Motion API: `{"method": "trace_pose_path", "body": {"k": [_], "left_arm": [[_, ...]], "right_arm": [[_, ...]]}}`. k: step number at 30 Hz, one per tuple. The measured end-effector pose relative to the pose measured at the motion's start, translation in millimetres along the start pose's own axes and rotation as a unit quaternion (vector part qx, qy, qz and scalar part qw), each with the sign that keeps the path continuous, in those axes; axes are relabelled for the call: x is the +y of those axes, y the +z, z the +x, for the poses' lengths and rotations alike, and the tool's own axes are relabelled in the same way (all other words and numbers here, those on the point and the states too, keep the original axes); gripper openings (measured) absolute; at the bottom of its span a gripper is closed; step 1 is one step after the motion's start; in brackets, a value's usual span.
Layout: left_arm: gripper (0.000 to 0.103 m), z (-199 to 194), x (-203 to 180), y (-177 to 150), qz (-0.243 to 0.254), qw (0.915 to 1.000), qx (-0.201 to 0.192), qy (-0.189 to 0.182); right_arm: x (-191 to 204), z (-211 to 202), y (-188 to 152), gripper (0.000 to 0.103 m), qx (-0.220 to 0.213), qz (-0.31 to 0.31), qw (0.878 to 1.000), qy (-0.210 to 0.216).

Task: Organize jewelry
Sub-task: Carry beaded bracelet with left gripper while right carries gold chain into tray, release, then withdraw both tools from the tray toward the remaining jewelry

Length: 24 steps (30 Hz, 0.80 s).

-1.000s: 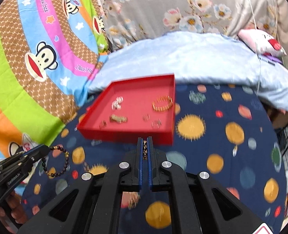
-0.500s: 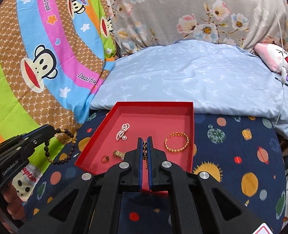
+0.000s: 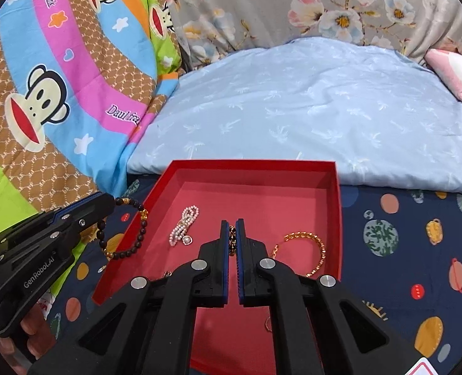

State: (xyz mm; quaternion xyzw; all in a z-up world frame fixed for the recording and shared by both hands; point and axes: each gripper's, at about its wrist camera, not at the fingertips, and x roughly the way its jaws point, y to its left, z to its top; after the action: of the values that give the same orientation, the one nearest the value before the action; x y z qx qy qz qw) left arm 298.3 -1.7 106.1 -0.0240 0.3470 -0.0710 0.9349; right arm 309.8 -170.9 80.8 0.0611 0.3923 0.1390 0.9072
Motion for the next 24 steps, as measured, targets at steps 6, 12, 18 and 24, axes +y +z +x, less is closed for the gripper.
{"method": "trace_pose_path", "body": {"k": [6, 12, 18, 24], "left_arm": [[0.008, 18.6, 8.3, -3.0, -0.017, 0.9998, 0.012, 0.004], [0.036, 17.2, 13.7, -10.0, -0.019, 0.9994, 0.008, 0.028], [0.036, 2.1, 18.7, -23.0, -0.023, 0.9991, 0.007, 0.034], [0.038, -21.6, 19.7, -47.0, -0.021, 0.9991, 0.004, 0.035]], "right_arm": [[1.3, 26.6, -3.6, 0.005, 0.021, -0.004, 1.000, 0.006], [-4.2, 22.2, -5.9, 0.021, 0.007, 0.010, 1.000, 0.001], [-15.5, -6.5, -23.9, 0.021, -0.009, 0.036, 0.999, 0.011], [-9.3, -31.7, -55.8, 0.029, -0.014, 0.030, 0.999, 0.003]]}}
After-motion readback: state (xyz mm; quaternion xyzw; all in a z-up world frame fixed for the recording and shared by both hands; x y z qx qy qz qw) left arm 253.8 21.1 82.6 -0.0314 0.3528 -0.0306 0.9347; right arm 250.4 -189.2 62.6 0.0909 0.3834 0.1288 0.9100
